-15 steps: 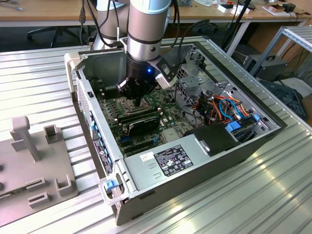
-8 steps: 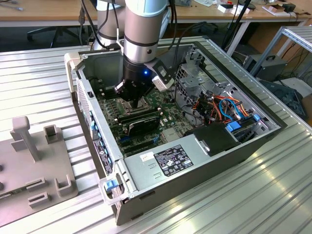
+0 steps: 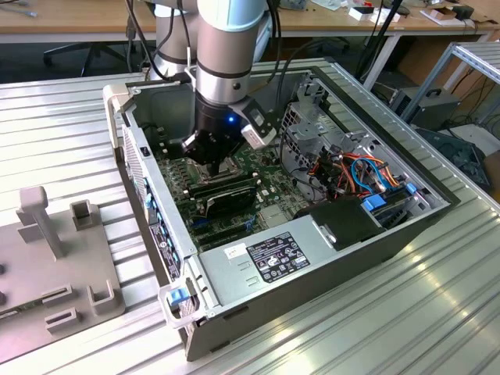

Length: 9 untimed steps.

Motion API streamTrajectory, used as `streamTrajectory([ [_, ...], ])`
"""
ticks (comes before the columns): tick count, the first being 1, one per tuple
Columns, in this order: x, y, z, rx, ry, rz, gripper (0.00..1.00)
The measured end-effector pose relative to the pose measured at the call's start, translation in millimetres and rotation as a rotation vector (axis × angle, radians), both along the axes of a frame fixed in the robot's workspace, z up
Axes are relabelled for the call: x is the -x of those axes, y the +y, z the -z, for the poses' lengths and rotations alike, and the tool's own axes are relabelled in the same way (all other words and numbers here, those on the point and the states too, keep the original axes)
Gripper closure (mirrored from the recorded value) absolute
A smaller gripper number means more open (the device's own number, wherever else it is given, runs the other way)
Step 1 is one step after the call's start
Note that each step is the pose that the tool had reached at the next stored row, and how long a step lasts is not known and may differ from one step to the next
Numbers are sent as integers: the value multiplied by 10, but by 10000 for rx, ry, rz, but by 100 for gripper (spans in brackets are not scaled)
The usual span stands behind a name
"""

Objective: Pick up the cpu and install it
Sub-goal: 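Install the second cpu locking lever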

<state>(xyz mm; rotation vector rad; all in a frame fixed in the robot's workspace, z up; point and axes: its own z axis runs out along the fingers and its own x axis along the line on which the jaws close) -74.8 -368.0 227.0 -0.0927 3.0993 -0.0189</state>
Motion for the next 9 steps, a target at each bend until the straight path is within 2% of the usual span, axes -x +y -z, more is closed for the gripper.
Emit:
streamTrajectory([
  [9,60,0,82,-1,0,-1,89],
])
